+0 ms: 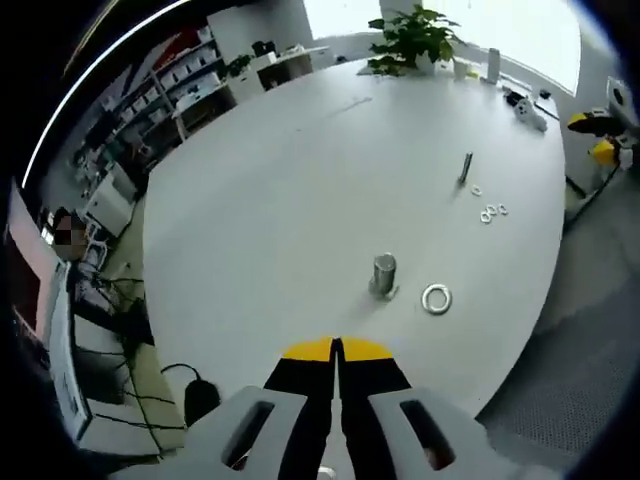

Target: Place the washer onto the threaded stud by aligning its center hole with the stud, sliding it down to the base, and recovering from edge contact or off-axis alignment until the washer reaches the visible bottom stop.

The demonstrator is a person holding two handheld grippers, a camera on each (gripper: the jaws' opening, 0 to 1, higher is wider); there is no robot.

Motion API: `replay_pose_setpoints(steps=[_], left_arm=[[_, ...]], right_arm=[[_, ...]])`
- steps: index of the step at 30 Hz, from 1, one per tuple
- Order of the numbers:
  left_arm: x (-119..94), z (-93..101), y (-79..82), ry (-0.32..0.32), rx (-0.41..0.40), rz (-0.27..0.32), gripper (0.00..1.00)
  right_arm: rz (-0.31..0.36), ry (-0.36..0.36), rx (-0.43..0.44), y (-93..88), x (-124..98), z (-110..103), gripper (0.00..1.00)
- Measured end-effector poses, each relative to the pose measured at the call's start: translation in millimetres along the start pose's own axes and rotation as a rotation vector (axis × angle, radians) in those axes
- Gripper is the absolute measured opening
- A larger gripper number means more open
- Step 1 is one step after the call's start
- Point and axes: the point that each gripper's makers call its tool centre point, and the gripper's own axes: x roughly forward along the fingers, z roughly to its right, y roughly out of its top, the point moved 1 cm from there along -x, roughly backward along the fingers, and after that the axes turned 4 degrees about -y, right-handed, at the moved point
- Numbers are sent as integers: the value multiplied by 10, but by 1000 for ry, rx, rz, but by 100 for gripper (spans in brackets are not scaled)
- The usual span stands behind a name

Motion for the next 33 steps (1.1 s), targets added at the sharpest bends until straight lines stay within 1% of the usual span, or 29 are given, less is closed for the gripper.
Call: replay_pose_setpoints(steps=[1, 4, 9, 12, 13, 14, 17, 20, 23, 26, 27, 29, 33], left_arm=[[-30, -22, -37, 11, 1, 5, 0], [-90, -59, -122, 16, -42, 25, 0], [-172, -89, -272, 31, -55, 25, 0], [-241, -124, -361, 46, -78, 28, 0], [-249, -132, -369, 48, -83, 29, 0], [-268, -153, -413, 51, -99, 27, 0], [-326, -194, -483, 62, -111, 25, 0], [-389, -232, -578, 72, -128, 19, 0], [-435, -280, -709, 81, -157, -3, 0], [-494, -335, -871, 103, -204, -25, 5], [-518, -354, -915, 111, -204, -26, 7], [-541, -363, -985, 112, -228, -36, 8], [-577, -368, -1104, 119, -250, -48, 11]], right_arm=[[-7, 6, 0, -10, 5, -12, 39], [-8, 10, -9, -7, 8, -22, 39], [-19, 17, -10, -31, 12, -36, 39], [-23, 18, -12, -34, 11, -44, 39], [-23, 18, -12, -35, 12, -42, 39], [-22, 18, -11, -35, 13, -40, 39], [-27, 23, -12, -42, 17, -51, 39], [-27, 25, -13, -39, 19, -59, 39], [-26, 26, -8, -39, 18, -62, 39], [-28, 30, -12, -38, 17, -72, 39], [-27, 31, -12, -36, 17, -76, 39], [-25, 31, -12, -32, 16, -76, 39], [-23, 31, -10, -31, 13, -77, 39]])
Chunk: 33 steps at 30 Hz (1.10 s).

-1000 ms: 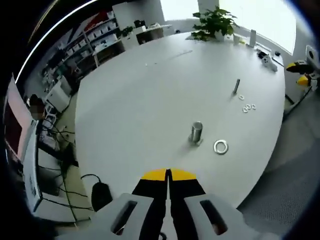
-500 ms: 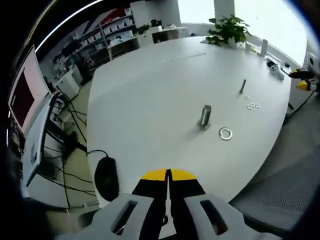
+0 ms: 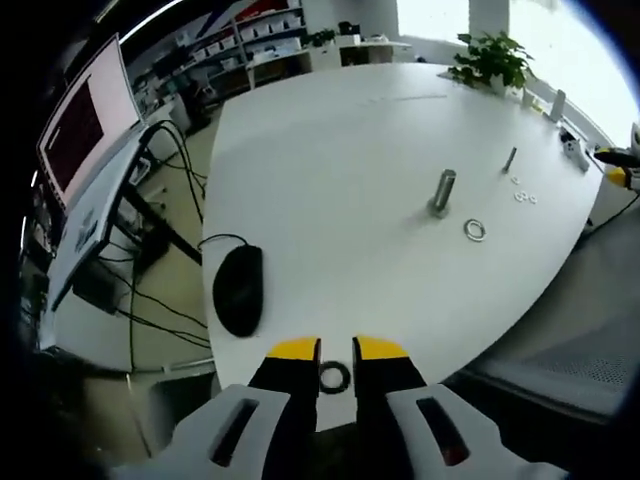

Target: Place the washer onto the threaded stud by aligning its center hole with the stud, sliding it down to the base, and recovering from edge contact or off-axis alignment until the washer reaches the visible bottom stop.

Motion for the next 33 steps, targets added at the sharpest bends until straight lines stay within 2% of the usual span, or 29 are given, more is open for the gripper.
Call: replay_pose_setpoints(steps=[10, 18, 33], left_arm=[[113, -43, -282, -13, -55, -68, 22], [265, -45, -473, -45, -71, -140, 22], [431, -28, -583, -74, -60, -222, 25]], right_arm=[[-8, -9, -1, -15, 2, 11, 39], [-21, -23, 1, -37, -1, 31, 40], [-25, -33, 5, -43, 4, 55, 40]])
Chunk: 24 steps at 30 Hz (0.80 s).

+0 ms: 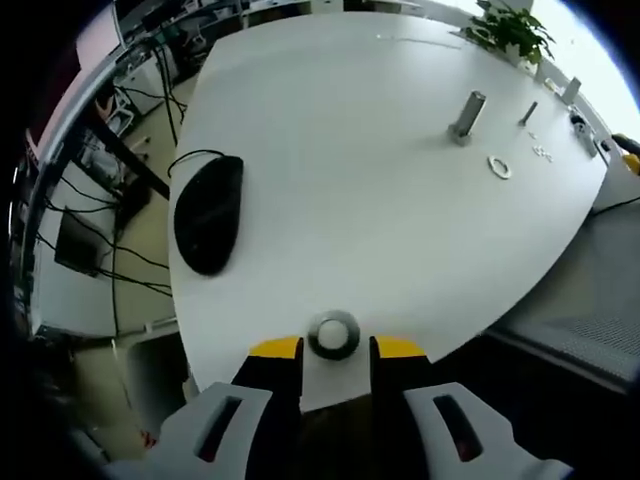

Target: Place the washer onto the threaded stud by aligning its center hole with the stud, sliding it down to the base, and recovering from edge contact or off-axis alignment until the washer reaches the visible bottom stop.

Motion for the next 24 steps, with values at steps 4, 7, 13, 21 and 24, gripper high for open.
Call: replay_pose_setpoints(steps=[4, 7, 13, 21, 24], left_arm=[[59, -45, 20, 3, 4, -11, 25], [102, -57, -9, 0, 2, -33, 26], [117, -66, -37, -10, -20, -51, 27], [116, -48, -33, -19, 0, -93, 28], [120, -62, -34, -21, 1, -99, 28]], right_arm=[[-4, 3, 0, -7, 3, -1, 40], [-5, 2, 1, -11, 4, 0, 40], [-9, 4, 2, -20, 10, 5, 40], [-8, 5, 3, -17, 13, 7, 40], [-7, 3, 6, -17, 10, 10, 40]])
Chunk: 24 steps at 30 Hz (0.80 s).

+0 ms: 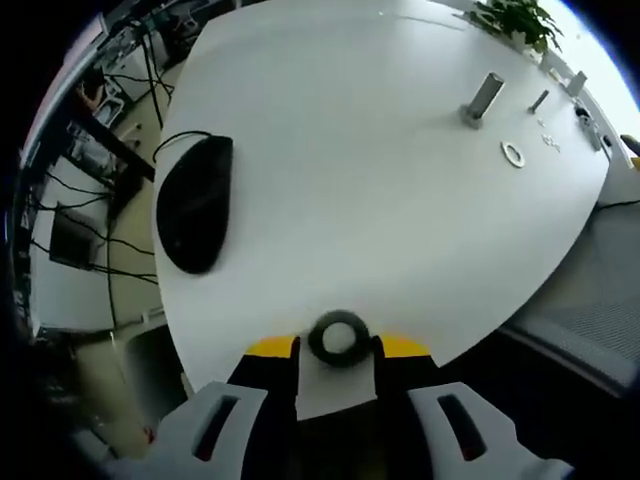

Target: Place the washer onto the threaded stud by aligning its center hole with the stud, sliding it down to the base, and recovering from edge contact or off-axis alignment until the washer reaches the visible bottom stop.

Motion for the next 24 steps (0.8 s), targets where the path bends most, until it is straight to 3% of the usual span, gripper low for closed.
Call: replay_pose_setpoints(steps=[10, 13, 24], left_arm=[[5, 22, -3, 3, 3, -51, 28], [0, 36, -18, 9, 29, -72, 21], [37, 45, 2, 11, 10, -80, 20]], right_arm=[[3, -3, 3, 4, -4, 2, 40], [2, -1, 2, 3, -3, 0, 40], [1, 3, -1, 3, 1, -2, 40]])
